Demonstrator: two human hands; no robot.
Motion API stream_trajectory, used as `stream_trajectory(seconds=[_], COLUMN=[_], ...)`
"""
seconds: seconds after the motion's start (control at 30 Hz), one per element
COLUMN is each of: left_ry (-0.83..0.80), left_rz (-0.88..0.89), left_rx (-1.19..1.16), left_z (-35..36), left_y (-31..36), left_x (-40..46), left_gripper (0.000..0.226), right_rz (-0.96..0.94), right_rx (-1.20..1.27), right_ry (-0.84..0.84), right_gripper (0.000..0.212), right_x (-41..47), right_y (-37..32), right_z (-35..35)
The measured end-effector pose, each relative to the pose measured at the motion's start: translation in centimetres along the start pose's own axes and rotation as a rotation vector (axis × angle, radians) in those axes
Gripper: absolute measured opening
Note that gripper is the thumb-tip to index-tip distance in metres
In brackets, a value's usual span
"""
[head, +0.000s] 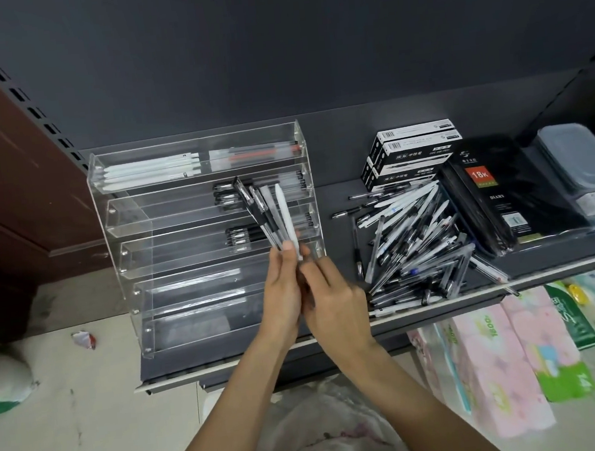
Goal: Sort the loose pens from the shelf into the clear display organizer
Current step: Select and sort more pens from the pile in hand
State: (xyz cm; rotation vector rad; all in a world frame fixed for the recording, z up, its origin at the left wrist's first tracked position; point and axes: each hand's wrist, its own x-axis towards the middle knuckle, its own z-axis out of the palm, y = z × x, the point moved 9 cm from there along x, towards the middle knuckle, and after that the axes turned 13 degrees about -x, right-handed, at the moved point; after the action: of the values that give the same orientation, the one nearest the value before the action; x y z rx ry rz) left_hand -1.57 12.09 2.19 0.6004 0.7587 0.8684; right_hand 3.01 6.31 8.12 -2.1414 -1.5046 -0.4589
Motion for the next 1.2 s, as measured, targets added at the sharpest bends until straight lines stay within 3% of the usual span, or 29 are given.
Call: stream_trajectory(seconds=[0.17, 0.3, 0.33, 0.4, 0.47, 0.5, 0.6, 0.7, 0.83, 1.03, 1.2], left_ry=[0.053, 0.161, 0.17, 0.127, 0.031, -0.02, -0.117, -0.123, -0.073, 0.018, -0.056], left_rz=[0.011, 0.017, 0.005, -0.014, -0.054, -0.086, -0.17, -0.215, -0.216, -0.204, -0.28], left_rx=[-0.02, 0.03, 0.023, -0.009, -0.052, -0.07, -0.07, -0.081, -0.116, 0.1, 0.025], left_z=[-1.1, -3.0, -3.5, -3.7, -3.2, -2.8, -1.4, -0.6, -1.0, -3.2, -4.5], left_y=[-0.4, -0.6, -0.7, -0.4, -0.3, -0.5, -1.7, -2.7, -2.8, -1.7, -0.6], left_x=[0.8, 0.9, 1.0, 0.8, 0.2, -0.2, -1.8, -3.1, -4.1, -5.6, -6.2], left_gripper=[0.021, 0.02, 0.021, 0.02, 0.02, 0.022, 0.032, 0.031, 0.034, 0.032, 0.028], right_rz=[-0.078, -0.245, -0.217, 0.013, 0.282, 0.358, 0.312, 0.252, 0.224, 0.042, -0.113], right_rx=[-0.041, 0.13, 0.236, 0.507, 0.739, 0.808, 0.923, 1.067, 1.108, 1.014, 1.03], right_ry=[-0.018, -0.122, -0.157, -0.215, -0.383, -0.543, -1.023, -1.197, -1.25, -1.211, -1.243], right_gripper=[0.018, 0.022, 0.022, 0.024, 0.032, 0.039, 0.04, 0.032, 0.025, 0.035, 0.02], right_x=[-0.4, -0.7, -0.3, 1.2, 3.0, 3.6, 3.7, 3.0, 2.3, 1.4, 0.6], right_y=[-0.4, 0.3, 1.3, 4.5, 6.4, 6.4, 3.0, 0.3, -0.7, -3.0, -6.2], right_z=[0.9, 1.8, 1.8, 1.4, 2.5, 3.7, 6.7, 7.4, 7.3, 7.6, 7.3])
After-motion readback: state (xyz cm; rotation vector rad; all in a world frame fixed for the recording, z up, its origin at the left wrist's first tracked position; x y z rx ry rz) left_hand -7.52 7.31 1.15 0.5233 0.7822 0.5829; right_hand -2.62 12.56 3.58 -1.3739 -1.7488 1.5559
